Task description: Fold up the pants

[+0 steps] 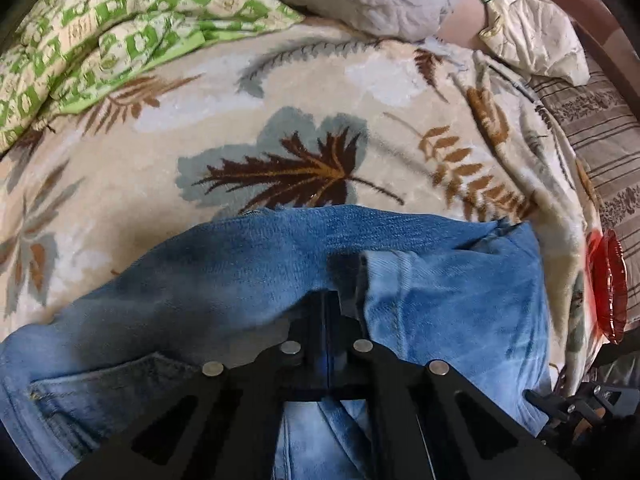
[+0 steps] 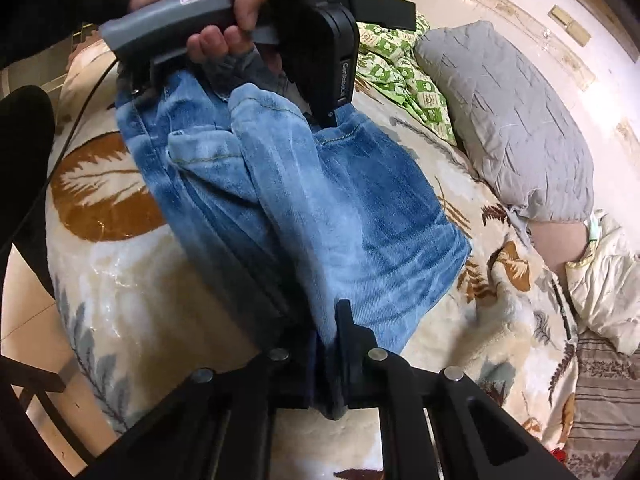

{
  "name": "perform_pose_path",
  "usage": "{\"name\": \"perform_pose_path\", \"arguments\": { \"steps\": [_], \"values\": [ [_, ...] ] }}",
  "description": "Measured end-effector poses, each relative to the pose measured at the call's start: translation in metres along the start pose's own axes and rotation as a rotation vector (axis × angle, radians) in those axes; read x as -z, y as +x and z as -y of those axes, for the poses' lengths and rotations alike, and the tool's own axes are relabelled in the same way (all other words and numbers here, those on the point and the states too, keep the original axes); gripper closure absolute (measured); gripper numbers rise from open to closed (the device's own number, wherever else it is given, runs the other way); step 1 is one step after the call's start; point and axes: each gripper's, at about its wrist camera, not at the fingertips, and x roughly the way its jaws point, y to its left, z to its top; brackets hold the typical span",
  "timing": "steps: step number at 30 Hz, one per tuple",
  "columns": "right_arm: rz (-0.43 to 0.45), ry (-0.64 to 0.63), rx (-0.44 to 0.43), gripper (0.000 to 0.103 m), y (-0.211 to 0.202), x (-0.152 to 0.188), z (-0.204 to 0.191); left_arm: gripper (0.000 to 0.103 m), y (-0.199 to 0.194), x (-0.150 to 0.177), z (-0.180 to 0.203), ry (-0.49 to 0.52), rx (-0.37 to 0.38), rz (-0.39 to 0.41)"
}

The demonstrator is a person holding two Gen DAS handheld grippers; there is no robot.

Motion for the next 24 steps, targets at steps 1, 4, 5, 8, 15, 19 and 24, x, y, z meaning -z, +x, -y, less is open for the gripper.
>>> {"name": "perform_pose_path", "arguments": {
  "steps": [1, 4, 5, 8, 15, 19, 24],
  "values": [
    [0.005, 0.012, 0.007, 0.089, -0.002, -0.001, 0.002, 0.069, -0.009, 0.0, 0.0, -0.006, 0.004, 0.022],
    [0.005, 0.087, 0.008, 0.039, -0.012, -0.004, 0.011, 0.001, -0.041, 0.004, -0.005, -0.025, -0.017, 0.117],
    [0.026, 0.115, 0.005, 0.024, -0.019, -0.005, 0.016, 0.001, -0.051, 0.006, -0.008, -0.036, 0.007, 0.148],
    [0.106, 0.187, -0.011, 0.014, -0.042, -0.008, 0.031, 0.0, -0.082, 0.016, -0.02, -0.101, 0.072, 0.207],
    [0.149, 0.394, -0.105, 0.012, -0.057, -0.013, 0.059, 0.0, -0.137, 0.075, -0.055, -0.323, 0.198, 0.403],
    [0.163, 0.478, -0.163, 0.012, -0.054, -0.02, 0.074, 0.0, -0.156, 0.128, -0.074, -0.397, 0.146, 0.495],
    [0.184, 0.457, -0.192, 0.012, -0.052, -0.052, 0.086, 0.0, -0.156, 0.184, -0.09, -0.475, 0.073, 0.524]
  ]
}}
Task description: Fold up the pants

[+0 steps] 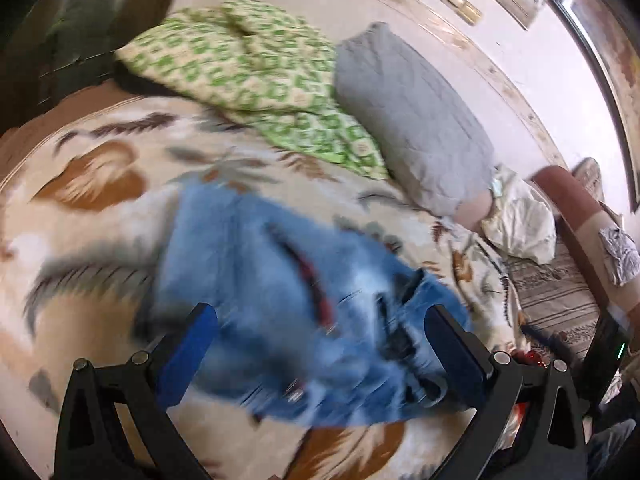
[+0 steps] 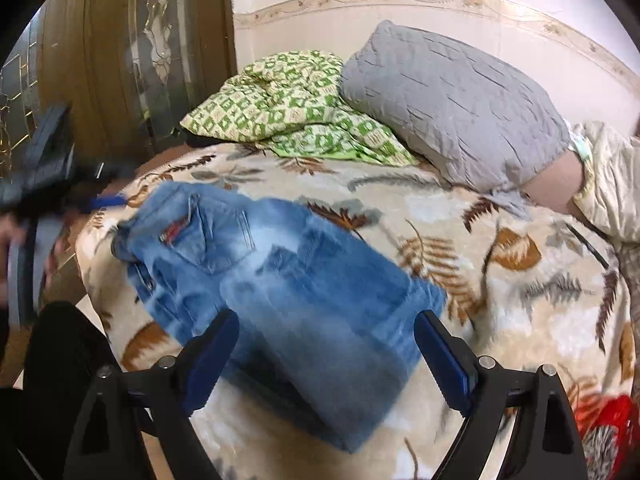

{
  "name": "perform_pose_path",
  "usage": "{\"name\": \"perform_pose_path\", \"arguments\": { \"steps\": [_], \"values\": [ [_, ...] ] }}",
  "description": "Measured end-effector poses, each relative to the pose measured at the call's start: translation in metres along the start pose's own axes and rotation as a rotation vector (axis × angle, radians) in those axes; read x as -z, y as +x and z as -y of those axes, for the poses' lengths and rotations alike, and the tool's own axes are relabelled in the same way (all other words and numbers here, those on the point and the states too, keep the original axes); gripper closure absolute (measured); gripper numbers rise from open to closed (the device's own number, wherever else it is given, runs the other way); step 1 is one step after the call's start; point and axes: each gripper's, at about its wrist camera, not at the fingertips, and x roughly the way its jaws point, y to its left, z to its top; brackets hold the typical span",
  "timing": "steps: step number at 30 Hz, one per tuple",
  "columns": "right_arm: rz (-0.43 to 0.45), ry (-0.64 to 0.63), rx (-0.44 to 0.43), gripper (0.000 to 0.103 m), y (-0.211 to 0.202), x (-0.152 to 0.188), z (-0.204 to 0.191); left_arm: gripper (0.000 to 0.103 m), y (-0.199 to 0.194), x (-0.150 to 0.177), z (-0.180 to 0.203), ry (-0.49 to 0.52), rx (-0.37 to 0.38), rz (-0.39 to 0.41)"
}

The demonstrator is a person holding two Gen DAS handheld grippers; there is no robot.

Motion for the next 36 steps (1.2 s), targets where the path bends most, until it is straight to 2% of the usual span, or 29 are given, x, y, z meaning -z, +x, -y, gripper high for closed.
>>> {"name": "perform_pose_path", "arguments": {
  "steps": [5, 10, 14, 17, 20, 23, 28, 36],
  "values": [
    [0.003, -0.043, -0.042, 0.012, 0.013, -0.05, -0.011, 0.0, -0.009, 0.026, -0.04, -0.091, -0.028, -0.01],
    [-0.051, -0.114, -0.123, 0.012, 0.04, -0.102, -0.043, 0.0, -0.003, 0.038, -0.064, -0.157, -0.021, -0.021],
    [-0.153, -0.19, -0.192, 0.012, 0.072, -0.14, -0.085, 0.0, 0.011, 0.039, -0.076, -0.19, 0.008, -0.014],
    [-0.252, -0.253, -0.234, 0.012, 0.098, -0.166, -0.124, 0.0, 0.024, 0.037, -0.085, -0.184, -0.005, -0.012],
    [-0.349, -0.325, -0.235, 0.012, 0.123, -0.186, -0.159, 0.0, 0.024, 0.035, -0.088, -0.158, 0.014, 0.019],
    [-0.436, -0.372, -0.212, 0.012, 0.153, -0.203, -0.19, 0.0, 0.028, 0.032, -0.09, -0.138, 0.023, 0.029],
    [-0.573, -0.381, -0.207, 0.012, 0.21, -0.217, -0.232, 0.0, 0.033, 0.029, -0.09, -0.141, 0.041, 0.064],
    [-0.743, -0.524, -0.113, 0.012, 0.284, -0.204, -0.291, 0.0, 0.03, 0.029, -0.099, -0.173, 0.095, 0.091]
  ]
}}
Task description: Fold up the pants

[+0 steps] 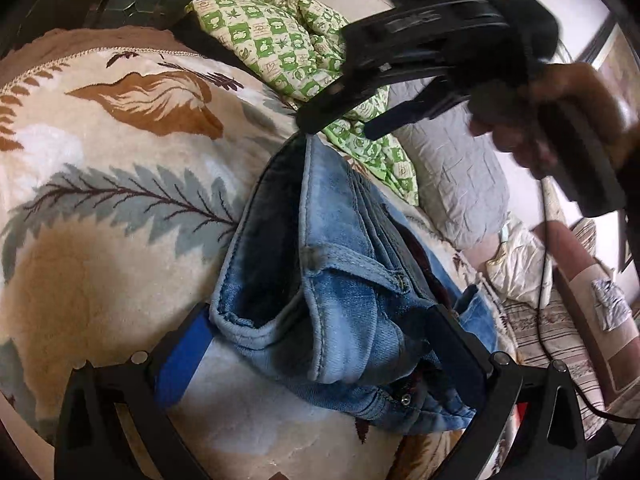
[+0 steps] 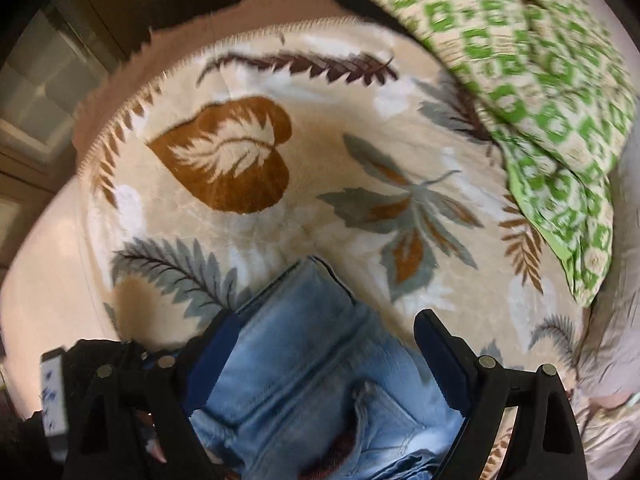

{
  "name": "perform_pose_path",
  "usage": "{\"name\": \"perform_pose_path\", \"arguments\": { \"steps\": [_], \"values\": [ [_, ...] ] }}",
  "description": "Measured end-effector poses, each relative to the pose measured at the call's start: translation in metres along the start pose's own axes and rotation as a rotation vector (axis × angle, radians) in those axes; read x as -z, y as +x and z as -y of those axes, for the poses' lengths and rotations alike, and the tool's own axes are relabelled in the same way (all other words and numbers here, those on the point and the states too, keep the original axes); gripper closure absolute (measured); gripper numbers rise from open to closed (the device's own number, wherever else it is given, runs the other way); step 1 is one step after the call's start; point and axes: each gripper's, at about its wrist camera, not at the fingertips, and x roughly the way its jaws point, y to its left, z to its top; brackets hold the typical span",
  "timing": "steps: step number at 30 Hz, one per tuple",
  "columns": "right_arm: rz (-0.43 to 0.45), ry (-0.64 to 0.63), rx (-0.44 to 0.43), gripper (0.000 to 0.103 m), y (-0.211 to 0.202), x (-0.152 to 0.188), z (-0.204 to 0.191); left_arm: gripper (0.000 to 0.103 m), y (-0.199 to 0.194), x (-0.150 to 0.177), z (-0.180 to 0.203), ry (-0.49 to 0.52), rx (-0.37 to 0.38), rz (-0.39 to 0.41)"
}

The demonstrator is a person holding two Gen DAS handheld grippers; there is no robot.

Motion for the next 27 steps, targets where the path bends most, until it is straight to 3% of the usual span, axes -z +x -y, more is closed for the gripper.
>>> {"name": "perform_pose_path", "arguments": {
  "steps": [5, 6, 7, 9, 10, 12, 13, 14, 16, 24, 27],
  "values": [
    [-0.077, -0.028, 0.056, 0.013, 0.026, -0.014, -0.008, 0.0, 0.0, -0.003, 0.0, -0.014, 0.005, 0.005],
    [-0.085, -0.038, 0.069, 0.018, 0.03, -0.016, -0.009, 0.0, 0.001, -0.003, 0.001, -0.009, 0.001, 0.004],
    [-0.098, -0.049, 0.084, 0.038, 0.035, -0.017, -0.01, 0.0, 0.002, -0.003, 0.003, -0.002, -0.004, 0.003],
    [-0.124, -0.047, 0.075, 0.069, 0.043, -0.018, -0.01, 0.0, 0.002, -0.004, 0.003, 0.003, -0.006, 0.003],
    [-0.122, -0.072, 0.096, 0.074, 0.045, -0.017, -0.013, 0.001, 0.001, -0.004, 0.003, -0.001, -0.004, 0.004],
    [-0.121, -0.097, 0.103, 0.082, 0.046, -0.014, -0.017, 0.051, -0.001, -0.005, 0.005, 0.018, -0.047, 0.002],
    [-0.111, -0.102, 0.112, 0.085, 0.045, -0.013, -0.017, 0.064, -0.001, -0.004, 0.007, 0.036, -0.045, -0.009],
    [-0.101, -0.098, 0.109, 0.086, 0.043, -0.013, -0.016, 0.071, -0.002, -0.004, 0.009, 0.043, -0.038, -0.009],
    [-0.088, -0.087, 0.099, 0.087, 0.039, -0.011, -0.013, 0.073, -0.007, -0.003, 0.018, 0.095, -0.045, 0.011],
    [0.001, -0.07, 0.081, 0.088, 0.009, 0.012, -0.007, 0.075, -0.018, -0.003, 0.035, 0.161, -0.036, 0.057],
    [0.074, -0.044, 0.045, 0.088, -0.019, 0.03, 0.004, 0.076, -0.033, -0.003, 0.061, 0.253, -0.024, 0.105]
  ]
}}
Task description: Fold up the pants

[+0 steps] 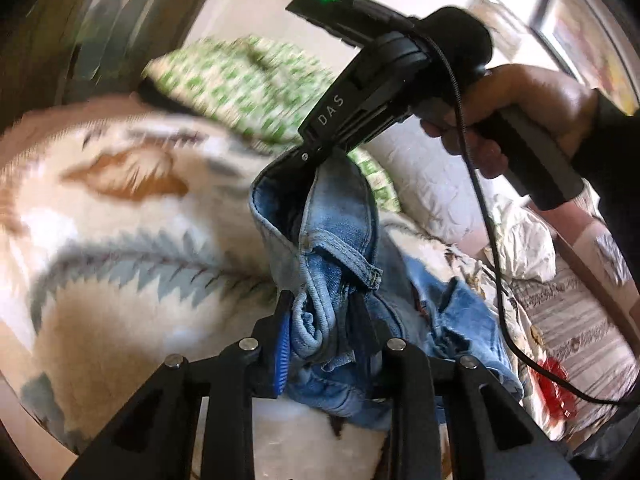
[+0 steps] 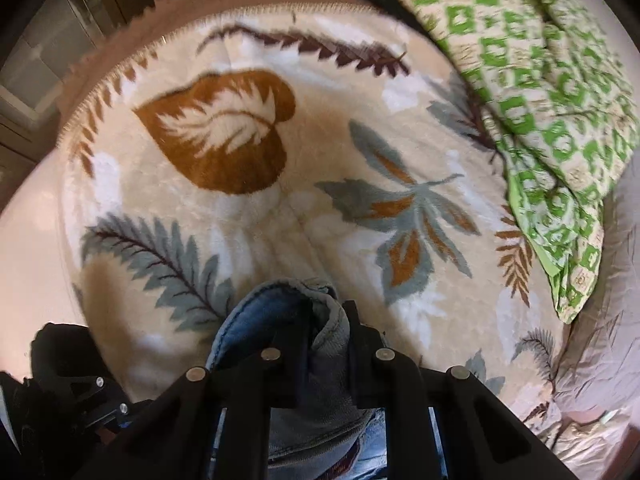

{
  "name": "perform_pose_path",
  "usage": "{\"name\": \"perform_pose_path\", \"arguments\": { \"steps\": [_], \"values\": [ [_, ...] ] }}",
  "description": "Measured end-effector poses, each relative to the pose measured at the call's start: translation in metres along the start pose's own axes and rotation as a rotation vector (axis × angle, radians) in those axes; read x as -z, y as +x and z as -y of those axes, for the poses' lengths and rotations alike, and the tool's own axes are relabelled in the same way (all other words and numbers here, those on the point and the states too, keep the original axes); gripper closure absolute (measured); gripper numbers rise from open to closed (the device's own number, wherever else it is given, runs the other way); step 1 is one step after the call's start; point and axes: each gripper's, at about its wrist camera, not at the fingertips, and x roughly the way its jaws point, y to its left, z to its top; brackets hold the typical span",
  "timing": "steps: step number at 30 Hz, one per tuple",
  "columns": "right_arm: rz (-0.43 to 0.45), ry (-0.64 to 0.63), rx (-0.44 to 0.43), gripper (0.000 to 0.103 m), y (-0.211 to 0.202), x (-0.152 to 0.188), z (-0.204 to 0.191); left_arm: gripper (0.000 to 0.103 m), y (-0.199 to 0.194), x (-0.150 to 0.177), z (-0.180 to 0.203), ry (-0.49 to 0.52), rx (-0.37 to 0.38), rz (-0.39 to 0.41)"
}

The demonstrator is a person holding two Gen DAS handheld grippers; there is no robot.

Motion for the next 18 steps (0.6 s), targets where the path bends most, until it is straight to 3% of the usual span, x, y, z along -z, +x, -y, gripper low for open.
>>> {"name": "perform_pose_path", "arguments": {
  "steps": [6, 11, 16, 17, 18],
  "values": [
    [0.175, 0.087, -0.08, 0.088, -0.065, 0.054, 0.041, 0.077, -0.019, -0.021, 0.066, 0.172, 0.014, 0.022],
    [0.333, 0.215, -0.158, 0.088, -0.105, 0.132, 0.093, 0.078, -0.019, -0.018, 0.136, 0.346, 0.042, 0.006],
    [0.435, 0.405, -0.203, 0.088, -0.107, 0.223, 0.147, 0.079, 0.001, -0.003, 0.194, 0.471, 0.086, -0.047],
    [0.444, 0.43, -0.206, 0.088, -0.104, 0.236, 0.154, 0.088, 0.007, 0.003, 0.206, 0.488, 0.104, -0.069],
    [0.457, 0.466, -0.218, 0.088, -0.098, 0.254, 0.163, 0.089, 0.01, 0.007, 0.213, 0.502, 0.117, -0.075]
  ]
}}
